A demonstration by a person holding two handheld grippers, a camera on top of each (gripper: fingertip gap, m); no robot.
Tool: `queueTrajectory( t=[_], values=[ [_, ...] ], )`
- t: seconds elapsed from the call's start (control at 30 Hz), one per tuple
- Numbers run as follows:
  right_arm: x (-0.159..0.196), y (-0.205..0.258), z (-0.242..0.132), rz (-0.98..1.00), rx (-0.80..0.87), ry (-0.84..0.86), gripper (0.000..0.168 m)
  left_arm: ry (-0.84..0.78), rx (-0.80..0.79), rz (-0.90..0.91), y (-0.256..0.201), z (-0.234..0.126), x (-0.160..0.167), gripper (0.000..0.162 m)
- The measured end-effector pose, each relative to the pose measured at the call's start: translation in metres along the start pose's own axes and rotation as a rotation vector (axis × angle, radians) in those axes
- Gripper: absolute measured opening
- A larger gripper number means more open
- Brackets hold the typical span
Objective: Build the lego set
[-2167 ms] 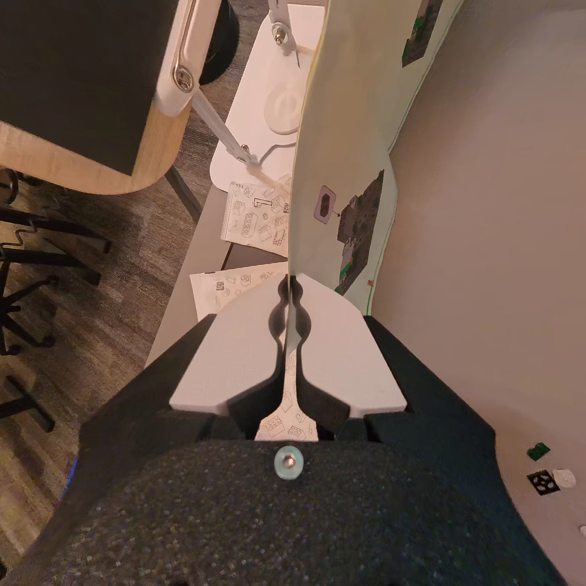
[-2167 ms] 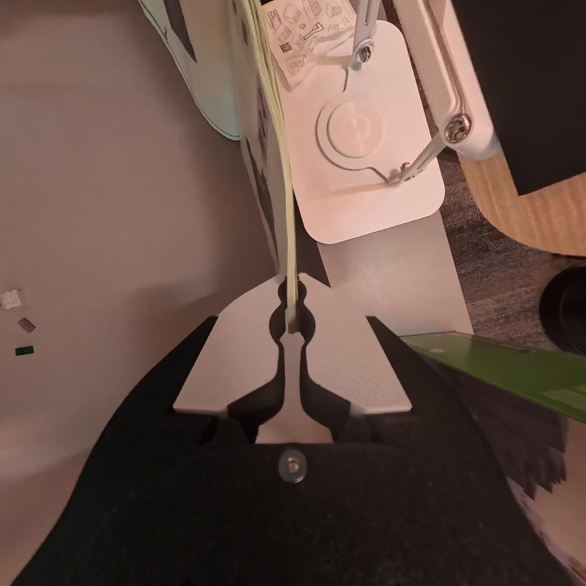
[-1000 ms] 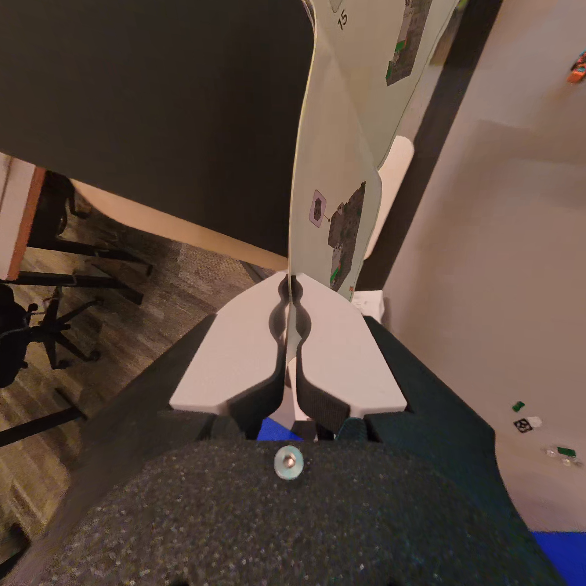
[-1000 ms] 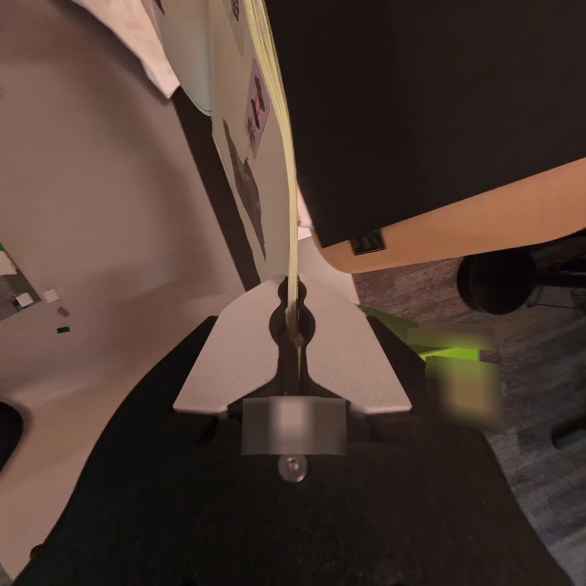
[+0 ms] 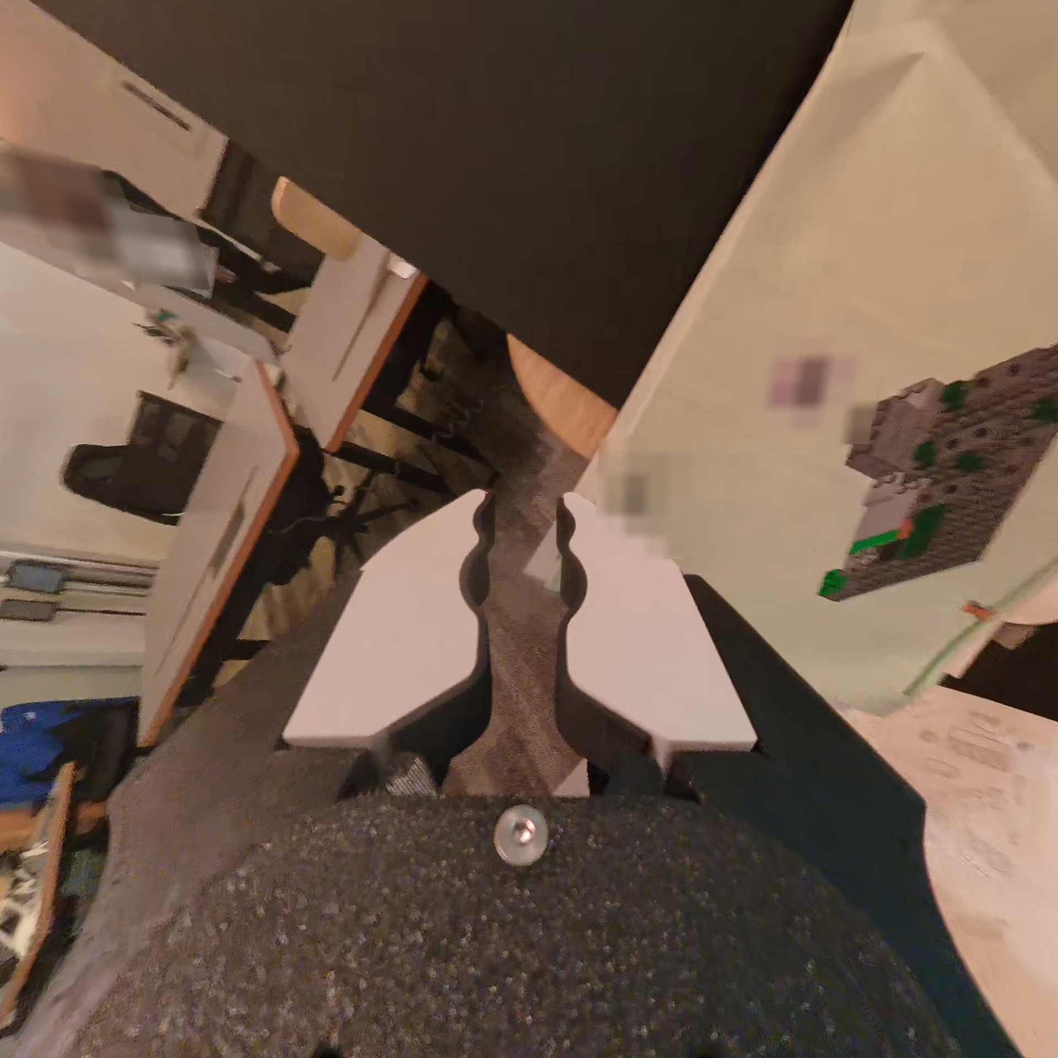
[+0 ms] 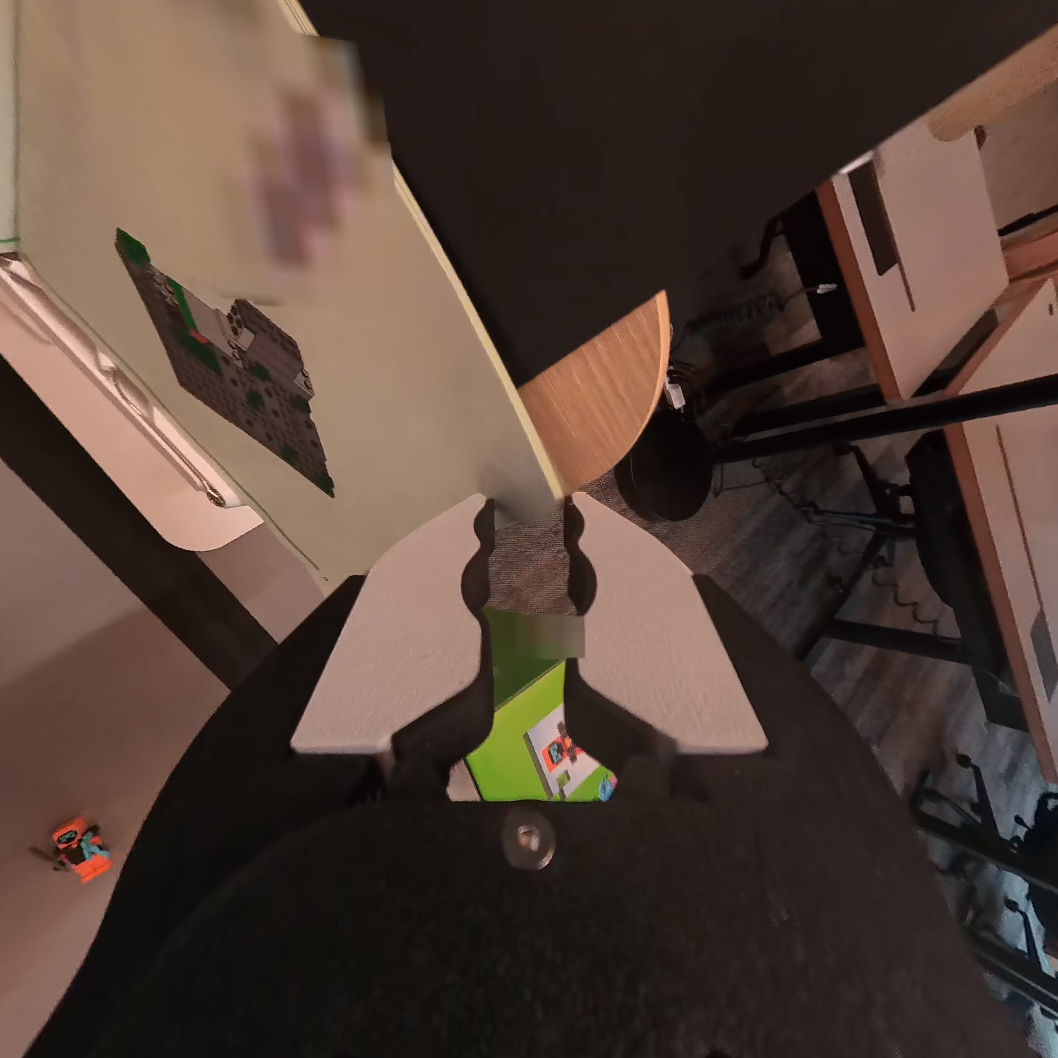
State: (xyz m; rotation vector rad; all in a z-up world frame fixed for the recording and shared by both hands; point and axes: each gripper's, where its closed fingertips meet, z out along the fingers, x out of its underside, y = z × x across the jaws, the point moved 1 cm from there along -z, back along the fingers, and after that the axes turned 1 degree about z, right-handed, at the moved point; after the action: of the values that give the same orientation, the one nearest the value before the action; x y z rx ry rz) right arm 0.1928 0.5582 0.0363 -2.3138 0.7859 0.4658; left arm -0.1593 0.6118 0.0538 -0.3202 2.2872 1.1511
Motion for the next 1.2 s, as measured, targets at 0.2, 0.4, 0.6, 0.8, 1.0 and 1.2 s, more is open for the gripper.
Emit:
queueTrajectory(
  t=[0.2, 0.4, 0.6, 0.8, 1.0, 1.2],
  values=[
    [0.006, -0.010, -0.006, 0.048, 0.098, -0.032, 0.026, -0.110, -0.013, -0.096, -0.022, -0.031, -0.013, 0.013],
    [-0.009, 0.014, -0.037, 0.120, 0.125, -0.244, 0.028, -0.280, 0.135, -0.301, -0.105, -0.070, -0.021, 0.010],
    [0.003, 0.095, -0.046, 0.345, -0.030, -0.510, 0.029, -0.353, 0.193, -0.593, -0.178, -0.069, 0.000, 0.013],
    [0.052, 0.154, -0.004, 0.628, -0.153, -0.610, 0.035, -0.372, 0.308, -0.892, -0.230, -0.043, 0.024, 0.021],
    [0.084, 0.163, 0.051, 0.936, -0.242, -0.707, 0.048, -0.518, 0.301, -1.204, -0.225, -0.010, 0.038, 0.033],
    [0.091, 0.145, 0.081, 1.091, -0.269, -0.829, 0.048, -0.626, 0.247, -1.340, -0.209, 0.013, 0.053, 0.030]
  ],
)
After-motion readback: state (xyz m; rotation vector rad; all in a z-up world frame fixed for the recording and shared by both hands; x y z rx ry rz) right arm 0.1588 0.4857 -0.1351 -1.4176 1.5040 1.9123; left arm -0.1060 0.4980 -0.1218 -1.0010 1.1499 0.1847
